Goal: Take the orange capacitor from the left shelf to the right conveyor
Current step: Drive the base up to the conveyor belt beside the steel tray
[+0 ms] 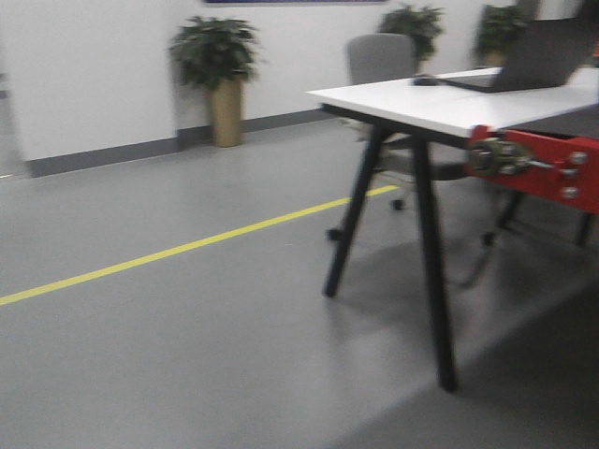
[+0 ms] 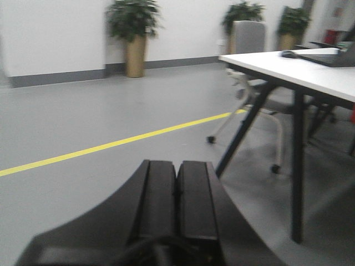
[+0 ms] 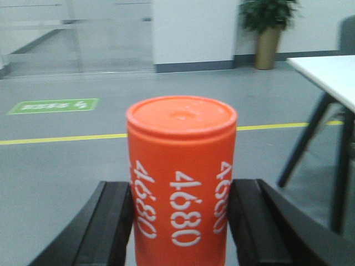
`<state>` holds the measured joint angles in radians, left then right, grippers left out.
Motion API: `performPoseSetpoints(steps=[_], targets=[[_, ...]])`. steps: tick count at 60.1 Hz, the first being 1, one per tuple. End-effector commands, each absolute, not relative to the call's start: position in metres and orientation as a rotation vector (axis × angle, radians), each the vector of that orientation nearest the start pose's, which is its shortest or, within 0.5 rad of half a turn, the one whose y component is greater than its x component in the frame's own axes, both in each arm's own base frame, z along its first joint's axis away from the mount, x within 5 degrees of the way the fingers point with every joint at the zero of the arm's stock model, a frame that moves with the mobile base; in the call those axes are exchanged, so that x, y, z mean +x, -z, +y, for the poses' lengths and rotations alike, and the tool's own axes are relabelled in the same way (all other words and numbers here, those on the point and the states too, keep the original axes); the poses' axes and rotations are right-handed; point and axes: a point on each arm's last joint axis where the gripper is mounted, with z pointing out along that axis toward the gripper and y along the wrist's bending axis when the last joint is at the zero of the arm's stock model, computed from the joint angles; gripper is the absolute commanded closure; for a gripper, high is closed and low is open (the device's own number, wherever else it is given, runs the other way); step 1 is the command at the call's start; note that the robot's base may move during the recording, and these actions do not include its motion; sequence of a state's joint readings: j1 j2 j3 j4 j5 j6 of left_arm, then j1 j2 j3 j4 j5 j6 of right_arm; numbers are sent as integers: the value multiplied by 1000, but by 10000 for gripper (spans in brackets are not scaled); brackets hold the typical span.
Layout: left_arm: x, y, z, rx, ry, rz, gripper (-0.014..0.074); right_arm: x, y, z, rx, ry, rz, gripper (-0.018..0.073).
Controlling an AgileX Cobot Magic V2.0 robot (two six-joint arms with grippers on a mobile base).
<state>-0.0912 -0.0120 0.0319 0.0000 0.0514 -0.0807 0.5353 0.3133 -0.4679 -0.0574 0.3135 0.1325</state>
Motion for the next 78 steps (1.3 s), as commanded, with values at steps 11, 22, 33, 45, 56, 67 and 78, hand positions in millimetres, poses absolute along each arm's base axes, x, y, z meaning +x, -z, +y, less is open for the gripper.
performPoseSetpoints(steps=[11,22,33,45,56,67,78], targets=[[54,-209,-5,7,140,1442,701,62,-339,35,-344,-474,1504,458],[54,-209,-5,7,140,1442,701,62,-339,35,-344,-474,1504,458],[54,-209,-5,7,140,1442,701,62,-339,35,-344,-474,1504,458],[54,-209,-5,7,140,1442,701,62,-339,35,-344,-474,1504,458],[54,-209,-5,7,140,1442,701,62,-339,35,-344,-474,1504,458],[54,-209,-5,7,140,1442,701,62,-339,35,-344,-474,1504,458],[54,-209,-5,7,140,1442,701,62,-339,35,-344,-474,1504,458]])
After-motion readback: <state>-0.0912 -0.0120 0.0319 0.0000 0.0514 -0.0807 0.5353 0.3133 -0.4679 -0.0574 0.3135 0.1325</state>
